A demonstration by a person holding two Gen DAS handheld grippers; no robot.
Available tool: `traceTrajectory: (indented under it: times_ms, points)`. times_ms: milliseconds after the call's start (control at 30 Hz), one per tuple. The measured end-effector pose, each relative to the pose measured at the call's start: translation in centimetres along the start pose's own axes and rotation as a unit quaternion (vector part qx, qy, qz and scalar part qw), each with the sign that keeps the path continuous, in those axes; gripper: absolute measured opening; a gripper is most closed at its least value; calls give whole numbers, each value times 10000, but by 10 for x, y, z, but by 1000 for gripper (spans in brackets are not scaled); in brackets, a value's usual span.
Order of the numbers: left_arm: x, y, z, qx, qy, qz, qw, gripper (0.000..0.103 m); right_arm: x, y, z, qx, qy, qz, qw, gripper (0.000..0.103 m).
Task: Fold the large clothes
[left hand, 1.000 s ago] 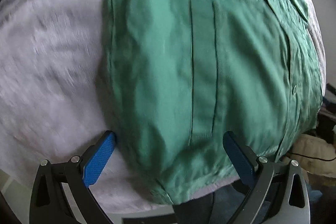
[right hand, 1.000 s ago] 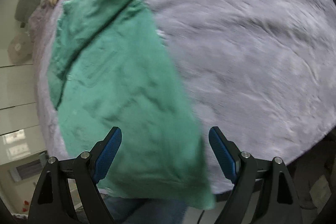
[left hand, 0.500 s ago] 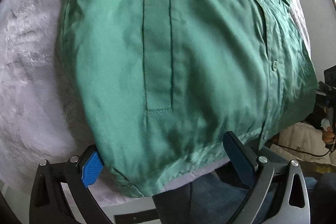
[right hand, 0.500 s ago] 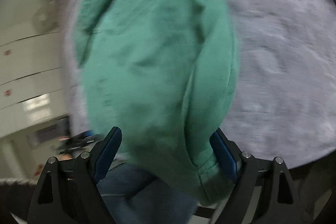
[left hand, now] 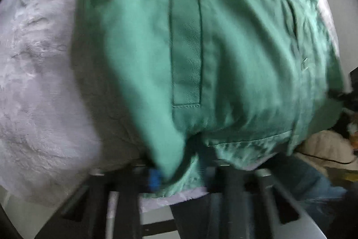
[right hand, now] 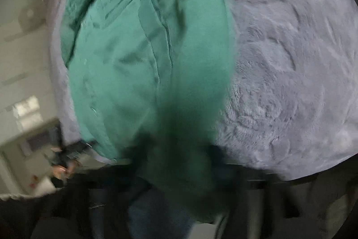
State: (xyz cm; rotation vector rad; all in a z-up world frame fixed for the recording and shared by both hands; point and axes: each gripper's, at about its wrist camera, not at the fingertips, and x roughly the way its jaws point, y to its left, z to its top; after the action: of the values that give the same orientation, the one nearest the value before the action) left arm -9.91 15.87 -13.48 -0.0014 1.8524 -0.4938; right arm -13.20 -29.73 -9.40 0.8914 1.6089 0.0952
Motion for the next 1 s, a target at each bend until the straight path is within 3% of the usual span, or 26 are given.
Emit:
traceTrajectory:
  times_ms: [67,167,300,400,467,633,800,867,1000]
  points:
    - [-17,11,2,-295,-125,-614,9976,9,-7,2,2,17,-98,308,9995,11]
    - [-55,22,5,-512,-538,-1380,9876,9,-28,4,3,113,-440,1254,9911,10]
    - [-111,28,32,-721,-1181,-1966,9707,9,-62,21,23,285,-1087,2378,9648,10]
    - [-153,23,63,-743,-1823,-2200,9555,9,-84,44,53,184,-1389,2776,9504,10]
    - [-181,23,94,-676,-2253,-2199,9467,9,-92,64,75,113,-1551,2899,9443,10]
    - [-212,23,184,-765,-2831,-1763,9396,9,-108,76,162,547,-2128,3144,9235,10]
    - [-198,31,262,-1026,-3003,-1110,9418,9,-75,65,249,1301,-2163,2954,9214,10]
    - [-176,35,284,-1238,-2806,-868,9478,9,-59,60,273,1515,-2160,2809,9228,10]
    - [-168,31,292,-1144,-2706,-390,9551,13,-32,50,298,1733,-2147,2635,9244,14]
